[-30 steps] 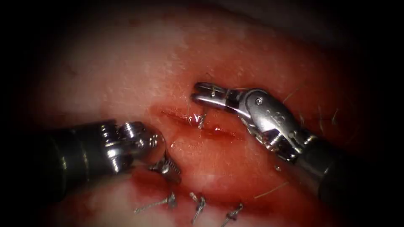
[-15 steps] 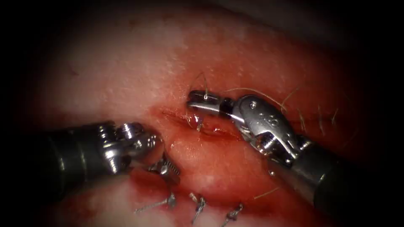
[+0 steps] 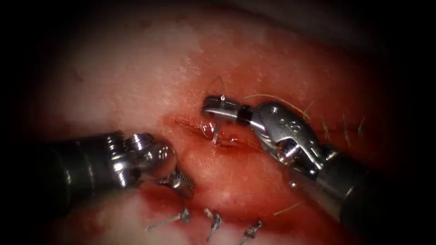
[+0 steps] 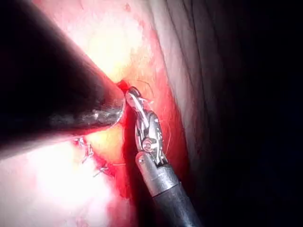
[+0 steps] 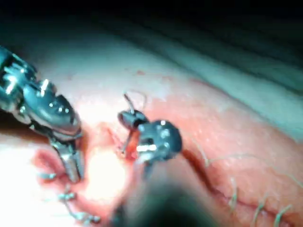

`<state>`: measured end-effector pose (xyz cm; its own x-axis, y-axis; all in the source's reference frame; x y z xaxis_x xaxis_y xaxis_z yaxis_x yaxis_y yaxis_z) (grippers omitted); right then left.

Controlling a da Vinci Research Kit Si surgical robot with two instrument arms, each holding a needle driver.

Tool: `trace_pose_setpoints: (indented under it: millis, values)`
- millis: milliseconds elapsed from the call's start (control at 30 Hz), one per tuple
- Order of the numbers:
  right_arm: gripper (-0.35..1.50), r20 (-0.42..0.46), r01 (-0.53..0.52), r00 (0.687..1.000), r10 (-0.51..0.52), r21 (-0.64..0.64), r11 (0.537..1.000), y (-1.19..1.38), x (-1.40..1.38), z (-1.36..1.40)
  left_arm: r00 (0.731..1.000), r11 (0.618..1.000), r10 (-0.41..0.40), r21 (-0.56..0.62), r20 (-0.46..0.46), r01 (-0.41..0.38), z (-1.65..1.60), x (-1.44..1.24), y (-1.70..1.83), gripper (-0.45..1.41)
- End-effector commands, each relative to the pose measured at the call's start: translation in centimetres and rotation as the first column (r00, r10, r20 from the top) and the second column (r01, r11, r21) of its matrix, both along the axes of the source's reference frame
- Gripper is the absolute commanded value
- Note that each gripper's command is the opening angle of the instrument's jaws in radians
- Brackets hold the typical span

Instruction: Wound Closure

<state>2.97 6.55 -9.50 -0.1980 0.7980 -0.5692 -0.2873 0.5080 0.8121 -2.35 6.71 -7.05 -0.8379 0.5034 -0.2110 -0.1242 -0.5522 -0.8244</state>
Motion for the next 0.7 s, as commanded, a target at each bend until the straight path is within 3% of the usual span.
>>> trace_pose_setpoints:
  millis: [33,700]
  values:
    - [-0.35,-0.015,-0.002,1.000,0.003,0.026,1.000,0.07,0.08,0.01,1.000,1.000,0.000,-0.002,0.001,0.000,0.05,-0.05,0.03,0.10]
    - [-0.35,-0.124,0.027,0.992,0.020,0.362,0.932,-0.08,0.17,0.02,1.000,1.000,0.001,-0.002,0.001,-0.001,0.05,-0.05,0.04,0.10]
